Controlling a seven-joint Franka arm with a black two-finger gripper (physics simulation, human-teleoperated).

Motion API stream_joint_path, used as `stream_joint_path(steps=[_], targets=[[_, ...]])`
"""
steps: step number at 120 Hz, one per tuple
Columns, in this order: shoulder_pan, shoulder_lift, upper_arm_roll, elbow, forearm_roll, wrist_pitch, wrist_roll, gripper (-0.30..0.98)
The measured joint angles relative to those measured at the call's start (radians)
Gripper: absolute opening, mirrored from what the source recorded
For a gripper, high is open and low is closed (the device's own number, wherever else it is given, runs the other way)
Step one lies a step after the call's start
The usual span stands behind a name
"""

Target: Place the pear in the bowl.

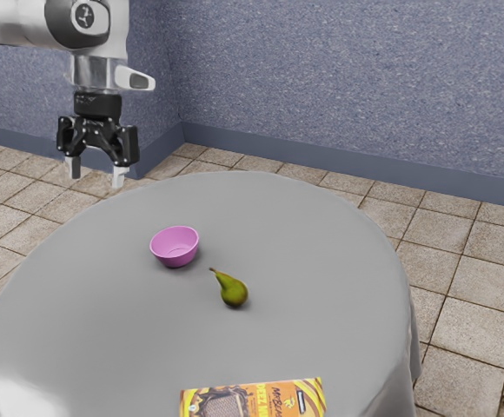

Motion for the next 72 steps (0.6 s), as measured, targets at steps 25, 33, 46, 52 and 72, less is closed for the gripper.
stream_joint_path(steps=[25, 33, 46, 52, 72], targets=[[-0.006, 0.004, 0.003, 0.005, 0.022, 0.216, -0.017, 0.69], [-0.005, -0.003, 0.004, 0.004, 0.025, 0.244, -0.021, 0.69], [-0.004, -0.032, -0.007, -0.043, 0.027, 0.297, -0.034, 0.69], [-0.007, -0.048, -0.014, -0.074, 0.027, 0.321, -0.062, 0.69], [-0.022, -0.113, -0.019, -0.188, 0.023, 0.401, -0.256, 0.69]])
